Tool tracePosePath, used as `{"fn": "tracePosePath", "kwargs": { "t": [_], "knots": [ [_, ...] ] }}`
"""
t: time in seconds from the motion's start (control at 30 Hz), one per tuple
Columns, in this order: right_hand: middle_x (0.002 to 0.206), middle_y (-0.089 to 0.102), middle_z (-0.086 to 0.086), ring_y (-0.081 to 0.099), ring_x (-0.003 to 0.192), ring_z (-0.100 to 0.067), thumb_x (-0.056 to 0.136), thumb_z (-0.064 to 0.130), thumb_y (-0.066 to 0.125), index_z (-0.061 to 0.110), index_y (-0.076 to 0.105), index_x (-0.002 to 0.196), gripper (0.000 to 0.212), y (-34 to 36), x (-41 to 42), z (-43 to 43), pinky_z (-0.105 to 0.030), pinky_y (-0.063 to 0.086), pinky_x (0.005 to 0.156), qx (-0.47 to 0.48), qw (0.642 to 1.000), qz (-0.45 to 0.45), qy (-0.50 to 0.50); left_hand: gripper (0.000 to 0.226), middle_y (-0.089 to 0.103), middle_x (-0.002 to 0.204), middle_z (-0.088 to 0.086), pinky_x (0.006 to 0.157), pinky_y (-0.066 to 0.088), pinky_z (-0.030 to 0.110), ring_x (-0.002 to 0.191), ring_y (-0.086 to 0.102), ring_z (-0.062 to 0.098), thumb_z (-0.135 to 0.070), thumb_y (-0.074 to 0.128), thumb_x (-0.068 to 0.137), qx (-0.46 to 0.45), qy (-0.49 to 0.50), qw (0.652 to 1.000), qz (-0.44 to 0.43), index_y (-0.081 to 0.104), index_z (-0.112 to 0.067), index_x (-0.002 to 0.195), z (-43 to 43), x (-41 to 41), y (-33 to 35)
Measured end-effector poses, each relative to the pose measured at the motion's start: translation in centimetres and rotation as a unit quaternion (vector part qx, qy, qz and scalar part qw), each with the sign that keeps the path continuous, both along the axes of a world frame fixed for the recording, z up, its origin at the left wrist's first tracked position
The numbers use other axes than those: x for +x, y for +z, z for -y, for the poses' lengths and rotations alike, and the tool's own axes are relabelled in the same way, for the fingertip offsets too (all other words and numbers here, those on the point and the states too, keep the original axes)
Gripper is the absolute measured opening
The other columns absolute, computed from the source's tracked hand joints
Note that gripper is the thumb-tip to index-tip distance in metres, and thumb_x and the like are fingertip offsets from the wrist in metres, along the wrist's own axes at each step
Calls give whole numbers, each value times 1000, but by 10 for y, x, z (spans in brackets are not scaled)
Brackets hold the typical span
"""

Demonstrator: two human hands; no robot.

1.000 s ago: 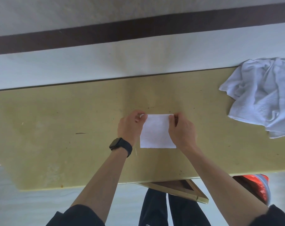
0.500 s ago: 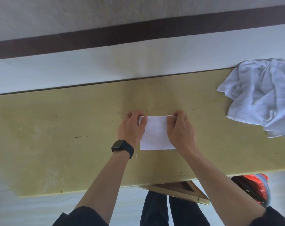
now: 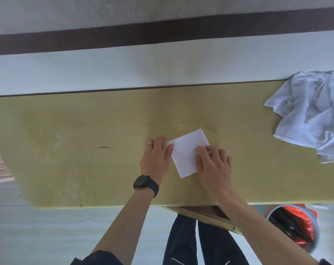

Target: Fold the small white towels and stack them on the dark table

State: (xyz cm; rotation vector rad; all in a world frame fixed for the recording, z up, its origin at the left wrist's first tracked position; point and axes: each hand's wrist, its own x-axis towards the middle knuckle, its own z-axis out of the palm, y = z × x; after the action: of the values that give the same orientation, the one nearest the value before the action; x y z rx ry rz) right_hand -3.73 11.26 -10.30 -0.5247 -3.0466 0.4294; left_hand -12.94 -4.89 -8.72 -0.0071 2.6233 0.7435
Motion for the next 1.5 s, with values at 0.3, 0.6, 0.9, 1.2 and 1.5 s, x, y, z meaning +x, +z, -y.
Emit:
{"fn": "tracePosePath", "kwargs": {
  "t": [0.3, 0.6, 0.9, 1.2, 1.5],
  "knots": [
    [103, 59, 4, 51, 92, -21, 87, 35, 63, 25, 62, 108, 23, 29, 23, 7, -33, 39, 75, -85, 989, 112, -37, 47, 53, 116, 1, 84, 48, 37, 105, 55, 23, -54, 59, 88, 17, 130, 988, 77, 51, -19, 119, -12, 60, 11],
    [104, 58, 4, 57, 91, -20, 85, 31, 65, 20, 48, 107, 30, 37, -14, 1, -35, 46, 72, -290, 908, 175, -248, 50, 50, 123, 9, 90, 48, 48, 112, 46, 29, -53, 55, 91, -86, 185, 962, 183, 50, -13, 121, -35, 52, 18],
    [94, 65, 6, 60, 83, -12, 87, 28, 66, 22, 61, 107, 21, 49, -6, -14, -29, 46, 63, -437, 842, 177, -262, 28, 61, 103, 2, 79, 51, 36, 91, 59, 25, -28, 67, 89, 115, 246, 938, 213, 46, -19, 106, -29, 51, 33],
    [94, 70, 5, 65, 87, -14, 96, 29, 60, 25, 63, 99, 5, 170, -8, -21, -24, 47, 66, -464, 877, 28, -120, 62, 48, 77, 3, 70, 32, 32, 71, 43, 13, -57, 64, 77, 315, 150, 934, 81, 58, 3, 92, 19, 44, 151],
    [83, 63, 3, 59, 72, -15, 101, 38, 45, 27, 50, 98, 12, 325, -31, 36, -34, 47, 61, -397, 902, -139, 98, 27, 56, 68, -3, 52, 38, 15, 56, 48, 3, -50, 53, 96, 284, 211, 909, -219, 57, -24, 92, 52, 67, 315]
  ]
}}
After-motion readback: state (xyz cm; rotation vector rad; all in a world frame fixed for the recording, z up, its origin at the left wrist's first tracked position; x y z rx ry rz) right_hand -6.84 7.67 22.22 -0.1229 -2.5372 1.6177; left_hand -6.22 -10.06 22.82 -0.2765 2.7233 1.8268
